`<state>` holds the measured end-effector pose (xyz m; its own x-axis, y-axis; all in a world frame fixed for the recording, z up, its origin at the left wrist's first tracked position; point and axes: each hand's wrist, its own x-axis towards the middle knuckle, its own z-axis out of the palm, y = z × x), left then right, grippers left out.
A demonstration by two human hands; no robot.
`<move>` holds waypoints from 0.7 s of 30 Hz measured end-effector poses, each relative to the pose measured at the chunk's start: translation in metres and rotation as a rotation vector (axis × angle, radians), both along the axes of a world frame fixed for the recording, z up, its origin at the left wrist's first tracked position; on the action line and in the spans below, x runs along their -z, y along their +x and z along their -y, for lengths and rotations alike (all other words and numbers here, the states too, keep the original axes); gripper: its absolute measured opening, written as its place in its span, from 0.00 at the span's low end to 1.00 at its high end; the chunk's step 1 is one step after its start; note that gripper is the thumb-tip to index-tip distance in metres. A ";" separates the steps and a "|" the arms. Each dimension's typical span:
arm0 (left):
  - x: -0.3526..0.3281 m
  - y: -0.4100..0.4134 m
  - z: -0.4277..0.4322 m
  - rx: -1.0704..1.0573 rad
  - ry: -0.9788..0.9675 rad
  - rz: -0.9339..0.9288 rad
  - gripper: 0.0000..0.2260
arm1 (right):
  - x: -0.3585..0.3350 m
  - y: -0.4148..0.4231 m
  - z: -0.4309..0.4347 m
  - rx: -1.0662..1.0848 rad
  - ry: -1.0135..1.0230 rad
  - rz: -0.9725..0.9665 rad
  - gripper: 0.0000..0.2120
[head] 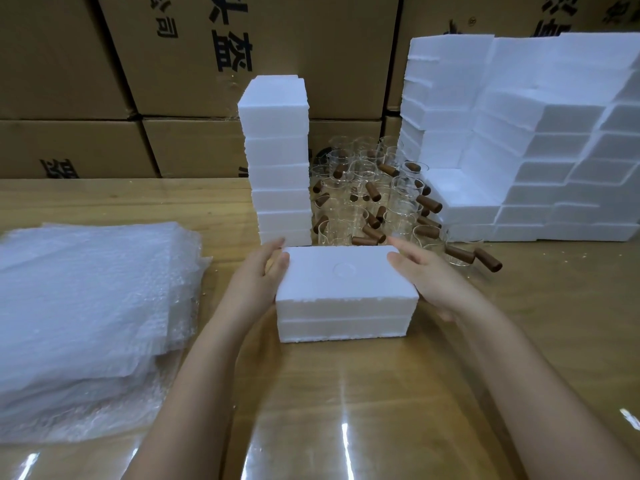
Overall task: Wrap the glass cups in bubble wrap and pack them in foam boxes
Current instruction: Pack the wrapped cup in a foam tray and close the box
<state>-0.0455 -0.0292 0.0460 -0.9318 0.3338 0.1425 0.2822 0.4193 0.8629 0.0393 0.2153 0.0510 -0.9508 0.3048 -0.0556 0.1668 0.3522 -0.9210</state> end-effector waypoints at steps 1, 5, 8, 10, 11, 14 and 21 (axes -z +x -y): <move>0.000 0.000 0.003 0.073 0.005 -0.008 0.14 | 0.000 0.000 0.000 -0.001 -0.023 0.001 0.22; 0.002 -0.005 0.033 0.384 0.065 0.266 0.36 | -0.001 0.001 0.002 0.016 -0.051 0.002 0.19; 0.010 -0.008 0.041 0.494 0.071 0.353 0.55 | 0.001 0.001 -0.001 0.020 -0.094 0.023 0.14; 0.015 -0.007 0.034 0.498 0.060 0.323 0.53 | 0.005 0.000 -0.003 0.026 -0.177 0.053 0.10; 0.017 -0.007 0.030 0.489 0.061 0.305 0.52 | 0.007 -0.001 -0.005 0.027 -0.251 0.073 0.11; 0.022 -0.009 0.028 0.464 0.108 0.298 0.50 | 0.015 0.000 -0.013 0.023 -0.460 0.061 0.19; 0.030 -0.013 0.028 0.463 0.104 0.289 0.54 | 0.039 0.003 -0.016 0.262 -0.568 -0.280 0.18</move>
